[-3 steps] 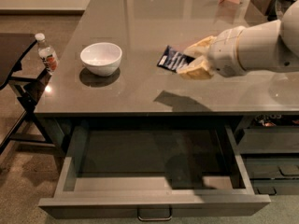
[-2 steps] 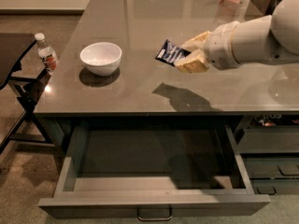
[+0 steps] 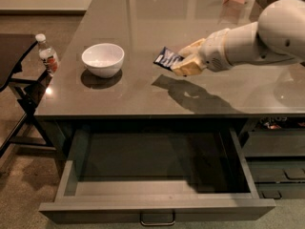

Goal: Pick rxbar blueberry from top drawer and place on counter

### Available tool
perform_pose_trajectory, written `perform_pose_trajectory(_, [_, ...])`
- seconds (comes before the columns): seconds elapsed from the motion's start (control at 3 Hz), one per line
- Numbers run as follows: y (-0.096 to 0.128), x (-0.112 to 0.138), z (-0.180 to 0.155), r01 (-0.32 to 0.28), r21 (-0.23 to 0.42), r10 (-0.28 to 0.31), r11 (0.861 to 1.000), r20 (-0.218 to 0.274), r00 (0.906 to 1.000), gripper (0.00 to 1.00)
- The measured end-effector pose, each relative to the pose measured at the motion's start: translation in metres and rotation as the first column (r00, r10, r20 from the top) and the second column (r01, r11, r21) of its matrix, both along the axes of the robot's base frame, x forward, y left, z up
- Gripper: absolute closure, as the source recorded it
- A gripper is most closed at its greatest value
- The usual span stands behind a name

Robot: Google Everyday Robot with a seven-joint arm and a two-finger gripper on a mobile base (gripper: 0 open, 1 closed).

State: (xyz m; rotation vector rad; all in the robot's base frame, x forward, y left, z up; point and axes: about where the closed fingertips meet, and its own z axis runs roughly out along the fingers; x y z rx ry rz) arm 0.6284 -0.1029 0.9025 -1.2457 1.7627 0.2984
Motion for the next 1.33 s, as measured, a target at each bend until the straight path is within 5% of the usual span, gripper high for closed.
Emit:
perform_pose_trajectory(0.33, [0.0055,0.0065,-0.0214,-0.015,0.021,0.016,1.0,-0.059,0.9981,1.0])
perform_pose_trajectory(1.33, [0.006,0.0068,-0.0234,-0.017,0.022,0.018,1.0,-0.064,0.9978,0.38])
